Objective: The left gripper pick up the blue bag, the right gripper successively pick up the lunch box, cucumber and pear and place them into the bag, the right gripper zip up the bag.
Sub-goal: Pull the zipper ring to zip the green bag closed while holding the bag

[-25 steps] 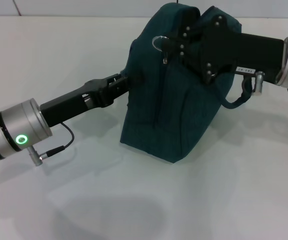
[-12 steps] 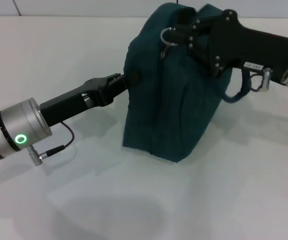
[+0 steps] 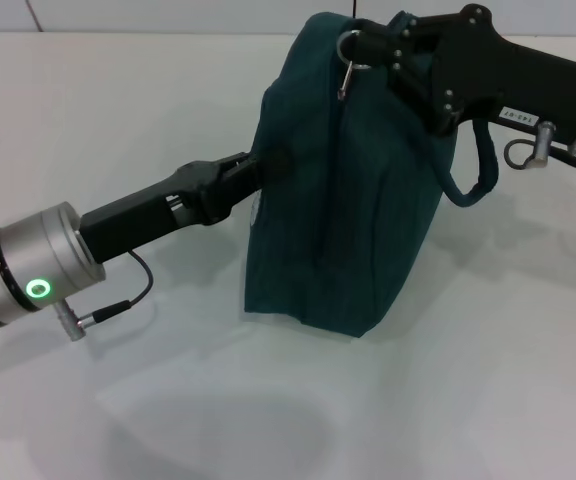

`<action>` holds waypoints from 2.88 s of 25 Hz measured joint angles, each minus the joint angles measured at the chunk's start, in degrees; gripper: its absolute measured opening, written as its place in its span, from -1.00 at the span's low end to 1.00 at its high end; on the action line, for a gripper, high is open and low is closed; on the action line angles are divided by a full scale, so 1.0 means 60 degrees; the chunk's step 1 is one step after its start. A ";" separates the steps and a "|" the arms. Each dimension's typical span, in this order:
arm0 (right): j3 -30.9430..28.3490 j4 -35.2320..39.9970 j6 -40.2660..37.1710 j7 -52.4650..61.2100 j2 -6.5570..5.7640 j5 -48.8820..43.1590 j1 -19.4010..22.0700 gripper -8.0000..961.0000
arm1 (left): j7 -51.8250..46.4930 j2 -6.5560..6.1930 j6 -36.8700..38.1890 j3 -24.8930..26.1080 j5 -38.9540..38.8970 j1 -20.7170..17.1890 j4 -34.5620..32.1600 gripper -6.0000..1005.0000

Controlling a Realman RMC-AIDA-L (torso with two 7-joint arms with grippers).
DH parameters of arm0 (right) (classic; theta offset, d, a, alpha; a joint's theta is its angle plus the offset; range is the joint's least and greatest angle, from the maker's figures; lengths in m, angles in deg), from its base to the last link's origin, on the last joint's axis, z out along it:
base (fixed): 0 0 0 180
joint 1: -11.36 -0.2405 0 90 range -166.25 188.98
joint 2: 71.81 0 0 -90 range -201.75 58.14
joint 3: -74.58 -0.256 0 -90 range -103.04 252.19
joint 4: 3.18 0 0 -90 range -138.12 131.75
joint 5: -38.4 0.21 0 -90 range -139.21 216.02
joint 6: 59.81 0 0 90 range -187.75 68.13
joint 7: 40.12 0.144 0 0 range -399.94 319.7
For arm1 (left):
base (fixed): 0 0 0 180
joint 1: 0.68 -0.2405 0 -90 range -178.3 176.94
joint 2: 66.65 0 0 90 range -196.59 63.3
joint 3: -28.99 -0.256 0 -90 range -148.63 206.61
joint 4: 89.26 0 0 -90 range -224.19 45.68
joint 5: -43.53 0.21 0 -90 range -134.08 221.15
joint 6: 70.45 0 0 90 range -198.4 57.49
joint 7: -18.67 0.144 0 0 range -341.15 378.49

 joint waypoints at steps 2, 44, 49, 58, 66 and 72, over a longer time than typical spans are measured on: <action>-0.0004 -0.0054 0.0036 0.0135 -0.0010 0.0003 -0.0028 -0.95 | 0.0115 0.0001 0.0174 0.0000 0.0002 0.0002 0.0000 -0.88; 0.0037 -0.0142 0.1589 0.2006 -0.0103 0.0135 -0.0725 -0.95 | 0.0211 -0.0059 0.0193 -0.0366 0.0294 -0.0001 0.0234 -0.83; 0.0048 -0.0168 0.2242 0.2184 -0.0104 0.0011 -0.0899 -0.95 | 0.0212 -0.0066 0.0194 -0.0396 0.0311 -0.0078 0.0233 -0.81; 0.0034 -0.0623 0.3237 0.2178 -0.0072 -0.0009 -0.1102 -0.95 | 0.0211 -0.0124 0.0208 -0.0064 0.0238 -0.0632 0.0207 -0.77; -0.0001 -0.0620 0.3332 0.2207 -0.0057 0.0045 -0.0871 -0.95 | 0.0211 -0.0146 0.0110 0.1319 0.0253 -0.1189 0.0167 -0.73; 0.0011 -0.0548 0.3281 0.2210 -0.0043 0.0073 -0.0736 -0.95 | 0.0424 -0.0126 0.0093 0.1486 0.0398 -0.1189 0.0138 -0.71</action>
